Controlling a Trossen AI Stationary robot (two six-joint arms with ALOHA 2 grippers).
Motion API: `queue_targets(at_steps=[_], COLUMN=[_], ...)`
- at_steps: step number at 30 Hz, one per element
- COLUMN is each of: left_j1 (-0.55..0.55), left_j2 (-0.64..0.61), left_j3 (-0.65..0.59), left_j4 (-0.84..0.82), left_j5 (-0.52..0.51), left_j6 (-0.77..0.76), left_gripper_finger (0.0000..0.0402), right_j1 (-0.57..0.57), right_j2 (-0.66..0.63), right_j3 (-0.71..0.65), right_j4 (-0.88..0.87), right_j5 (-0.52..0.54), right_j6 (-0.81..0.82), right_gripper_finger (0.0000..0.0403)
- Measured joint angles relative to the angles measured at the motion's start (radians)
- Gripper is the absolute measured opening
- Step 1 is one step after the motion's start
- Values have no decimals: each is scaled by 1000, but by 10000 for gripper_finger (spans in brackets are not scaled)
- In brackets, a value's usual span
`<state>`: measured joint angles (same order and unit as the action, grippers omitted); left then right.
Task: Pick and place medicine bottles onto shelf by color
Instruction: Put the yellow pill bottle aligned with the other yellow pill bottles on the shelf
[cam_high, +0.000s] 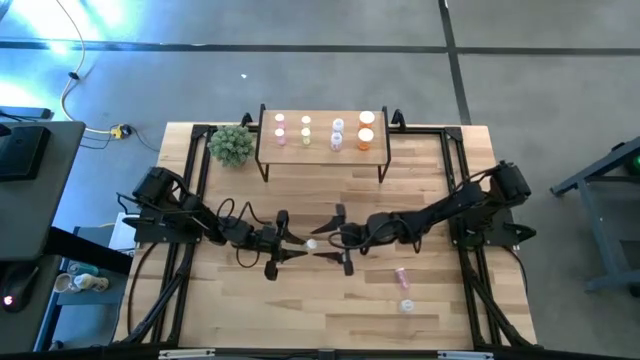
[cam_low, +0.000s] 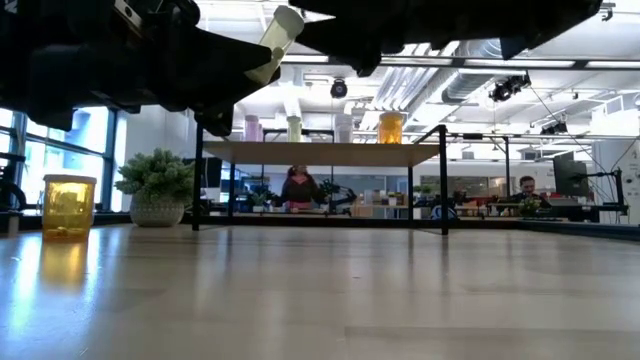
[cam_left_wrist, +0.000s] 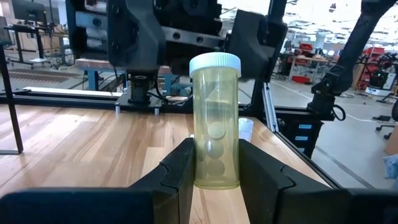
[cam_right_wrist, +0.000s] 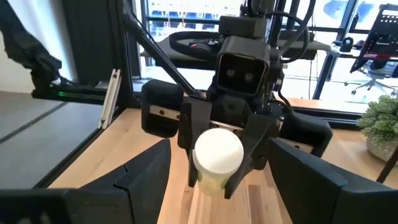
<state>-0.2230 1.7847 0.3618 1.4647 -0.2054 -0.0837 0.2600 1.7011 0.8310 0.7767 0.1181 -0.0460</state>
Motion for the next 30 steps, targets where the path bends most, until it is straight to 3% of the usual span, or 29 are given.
queue_targets(at_steps=[18,30], left_j1=[0,0], left_j2=[0,0], left_j3=[0,0], left_j4=[2,2], left_j5=[-28,-38], left_j6=[1,1], left_gripper_finger=[95,95], right_j1=[-12,-14], right_j2=[60,74], right_j3=[0,0], right_j4=[85,108], right_j5=[30,28], right_j6=[57,42], right_gripper_finger=[256,162])
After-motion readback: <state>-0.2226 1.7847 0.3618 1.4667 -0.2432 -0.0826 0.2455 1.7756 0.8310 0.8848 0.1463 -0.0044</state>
